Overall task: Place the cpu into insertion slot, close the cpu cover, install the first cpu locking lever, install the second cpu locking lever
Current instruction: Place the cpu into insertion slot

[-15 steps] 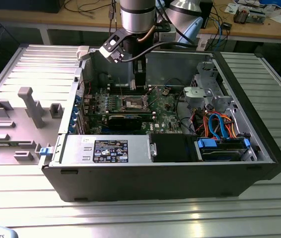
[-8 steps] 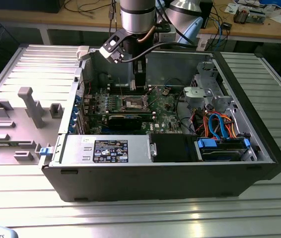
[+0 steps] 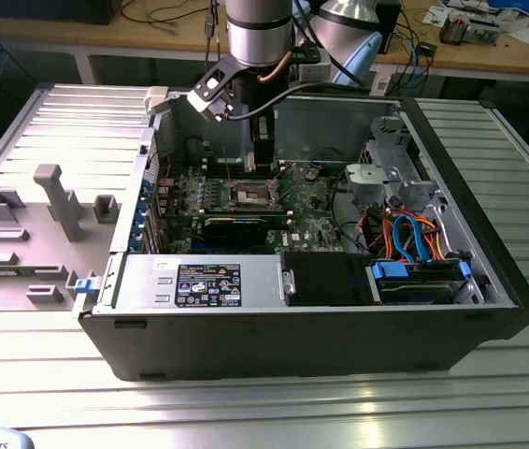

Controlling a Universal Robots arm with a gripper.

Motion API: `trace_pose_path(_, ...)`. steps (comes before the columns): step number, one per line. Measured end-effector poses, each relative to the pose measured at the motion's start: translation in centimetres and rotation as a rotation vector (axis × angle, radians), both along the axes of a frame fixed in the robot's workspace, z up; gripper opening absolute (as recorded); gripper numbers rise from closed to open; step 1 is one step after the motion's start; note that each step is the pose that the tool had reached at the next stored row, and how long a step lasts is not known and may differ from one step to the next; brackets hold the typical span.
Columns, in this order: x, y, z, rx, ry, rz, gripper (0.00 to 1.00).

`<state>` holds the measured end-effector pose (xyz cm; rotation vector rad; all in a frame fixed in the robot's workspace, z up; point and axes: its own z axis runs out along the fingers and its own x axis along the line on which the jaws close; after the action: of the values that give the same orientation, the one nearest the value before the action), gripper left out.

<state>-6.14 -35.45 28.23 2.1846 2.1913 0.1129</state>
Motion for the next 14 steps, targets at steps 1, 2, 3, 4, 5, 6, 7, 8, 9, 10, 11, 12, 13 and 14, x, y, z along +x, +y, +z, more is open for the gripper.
trace_pose_path(1, 0.0, 0.0, -0.02, -0.0001, 0.0, 0.0, 0.54)
trace_pose_path(2, 0.0, 0.0, -0.03, -0.0001, 0.0, 0.0, 0.54)
trace_pose_path(3, 0.0, 0.0, -0.06, 0.0, 0.0, 0.0, 0.54)
trace_pose_path(4, 0.0, 0.0, -0.07, 0.0, 0.0, 0.0, 0.54)
trace_pose_path(5, 0.0, 0.0, -0.07, 0.0, 0.0, 0.0, 0.54)
trace_pose_path(6, 0.0, 0.0, -0.07, -0.0001, 0.0, 0.0, 0.54)
trace_pose_path(7, 0.0, 0.0, -0.07, 0.0, 0.0, 0.0, 0.54)
trace_pose_path(8, 0.0, 0.0, -0.07, -0.0001, 0.0, 0.0, 0.54)
trace_pose_path(9, 0.0, 0.0, -0.07, -0.0001, 0.0, 0.0, 0.54)
trace_pose_path(10, -0.01, 0.0, -0.07, 0.0, 0.0, 0.0, 0.54)
trace_pose_path(11, -0.02, 0.0, -0.08, 0.0, -0.0001, 0.0, 0.54)
trace_pose_path(12, -0.03, 0.0, -0.1, 0.0001, -0.0001, 0.0, 0.54)
trace_pose_path(13, -0.03, 0.0, -0.14, 0.0003, -0.0002, 0.0, 0.54)
trace_pose_path(14, -0.03, 0.01, -0.19, 0.0002, -0.0002, 0.0, 0.54)
